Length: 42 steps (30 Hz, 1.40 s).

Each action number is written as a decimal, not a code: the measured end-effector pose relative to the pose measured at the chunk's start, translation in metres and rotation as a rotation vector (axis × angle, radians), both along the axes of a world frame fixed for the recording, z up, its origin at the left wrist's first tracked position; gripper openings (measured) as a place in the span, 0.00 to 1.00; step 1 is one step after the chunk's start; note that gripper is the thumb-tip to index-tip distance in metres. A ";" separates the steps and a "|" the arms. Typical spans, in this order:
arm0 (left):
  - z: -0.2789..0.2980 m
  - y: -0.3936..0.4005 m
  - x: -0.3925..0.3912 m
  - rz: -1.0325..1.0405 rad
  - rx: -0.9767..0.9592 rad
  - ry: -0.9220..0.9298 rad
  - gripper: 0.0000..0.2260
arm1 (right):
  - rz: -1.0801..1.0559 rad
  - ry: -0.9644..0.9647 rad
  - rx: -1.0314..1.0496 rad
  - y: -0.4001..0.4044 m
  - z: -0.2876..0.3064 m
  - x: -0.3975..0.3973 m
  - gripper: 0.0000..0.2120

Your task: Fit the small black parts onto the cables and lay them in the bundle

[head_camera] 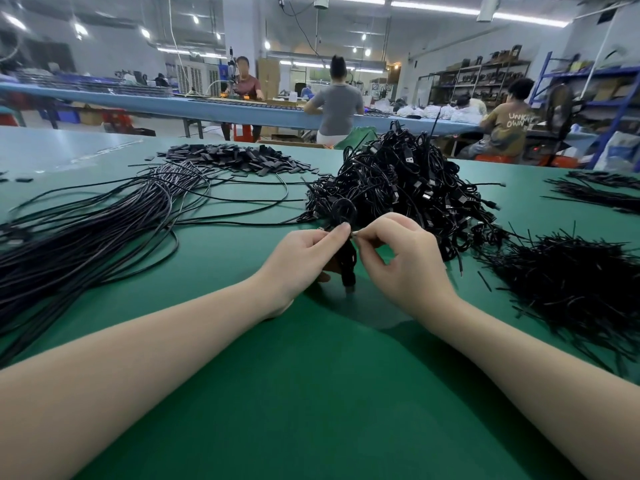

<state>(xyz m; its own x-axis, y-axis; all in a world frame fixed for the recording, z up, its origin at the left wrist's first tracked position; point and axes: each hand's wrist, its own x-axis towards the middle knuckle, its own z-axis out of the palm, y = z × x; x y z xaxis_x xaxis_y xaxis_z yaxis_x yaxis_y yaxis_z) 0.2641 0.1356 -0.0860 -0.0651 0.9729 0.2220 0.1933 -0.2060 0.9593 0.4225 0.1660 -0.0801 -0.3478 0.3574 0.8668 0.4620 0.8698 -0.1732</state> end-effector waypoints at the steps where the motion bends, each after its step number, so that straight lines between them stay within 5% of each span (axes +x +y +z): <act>1: 0.001 -0.001 0.000 0.000 0.005 -0.006 0.22 | -0.008 -0.021 0.036 -0.001 0.000 0.000 0.03; 9: 0.007 -0.008 0.002 -0.091 -0.094 -0.120 0.26 | -0.117 -0.284 0.392 -0.002 0.004 0.004 0.02; 13: 0.004 -0.008 0.003 -0.036 0.003 -0.136 0.21 | -0.116 -0.110 0.236 -0.004 0.000 0.001 0.02; 17: -0.003 -0.007 0.004 0.131 0.297 0.128 0.11 | -0.096 -0.033 0.127 -0.002 -0.001 0.001 0.03; 20: -0.005 -0.010 0.008 0.076 0.375 0.144 0.02 | -0.105 -0.008 0.105 -0.002 -0.001 0.003 0.02; 28: -0.009 -0.008 0.004 0.081 0.529 0.353 0.28 | -0.071 0.038 -0.005 0.001 -0.003 0.005 0.02; 42: -0.005 -0.006 -0.004 0.278 0.532 0.448 0.13 | -0.005 0.025 -0.035 0.000 -0.004 0.002 0.06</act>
